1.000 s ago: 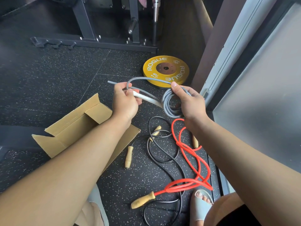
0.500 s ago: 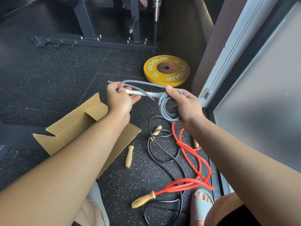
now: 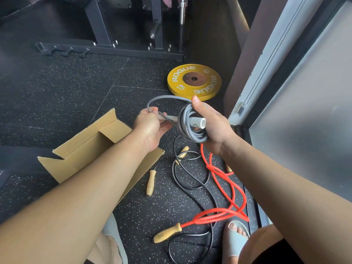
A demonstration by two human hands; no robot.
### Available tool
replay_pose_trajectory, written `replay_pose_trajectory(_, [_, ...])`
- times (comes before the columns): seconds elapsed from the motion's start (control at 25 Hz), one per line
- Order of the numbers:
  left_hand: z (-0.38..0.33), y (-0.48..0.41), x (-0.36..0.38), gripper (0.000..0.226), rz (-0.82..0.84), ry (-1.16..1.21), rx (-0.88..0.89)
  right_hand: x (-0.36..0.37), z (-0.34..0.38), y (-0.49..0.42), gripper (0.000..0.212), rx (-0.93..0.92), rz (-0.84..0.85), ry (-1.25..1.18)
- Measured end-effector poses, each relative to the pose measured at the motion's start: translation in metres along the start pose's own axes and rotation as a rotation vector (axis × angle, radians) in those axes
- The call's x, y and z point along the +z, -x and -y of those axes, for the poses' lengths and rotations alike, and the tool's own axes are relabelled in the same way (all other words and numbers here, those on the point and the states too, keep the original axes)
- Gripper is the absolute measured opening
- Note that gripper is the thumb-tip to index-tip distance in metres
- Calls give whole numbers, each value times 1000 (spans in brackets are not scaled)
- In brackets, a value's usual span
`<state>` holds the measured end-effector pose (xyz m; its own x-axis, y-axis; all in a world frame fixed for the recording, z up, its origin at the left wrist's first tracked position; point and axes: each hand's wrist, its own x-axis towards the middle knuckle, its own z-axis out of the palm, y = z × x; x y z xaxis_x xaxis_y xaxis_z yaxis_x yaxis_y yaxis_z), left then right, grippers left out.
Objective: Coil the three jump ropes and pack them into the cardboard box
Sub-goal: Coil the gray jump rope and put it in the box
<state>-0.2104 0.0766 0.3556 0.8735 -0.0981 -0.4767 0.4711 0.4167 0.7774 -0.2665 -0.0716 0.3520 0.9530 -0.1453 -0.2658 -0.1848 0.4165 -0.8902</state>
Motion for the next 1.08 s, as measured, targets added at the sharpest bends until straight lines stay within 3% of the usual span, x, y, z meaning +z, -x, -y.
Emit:
replay_pose_trajectory(0.12, [2,7,7,24,64,-27,-29,1,-2,2,46,5,38,-10])
replay_pose_trajectory(0.2, [3,11,11,14,105,-149,-17,2,-3,4,33,-45,-5,-6])
replay_pose_trajectory(0.36, [0,22,16,44,388,-235,-99,6,-4,7,10,-277,-123,45])
replay_pose_trajectory(0.48, [1,31,16,25,574,-339,-57,5,-3,7,11,-380,-187,91])
replay_pose_trajectory(0.56, [4,38,16,15,578,-384,-36,5,-6,6,16,-425,-218,109])
replay_pose_trajectory(0.8, [8,35,14,75,505,-592,-36,2,-11,1,17,-449,-255,118])
replay_pose_trajectory(1.08, [11,41,16,68,495,-766,-47,4,-17,1,22,-485,-252,234])
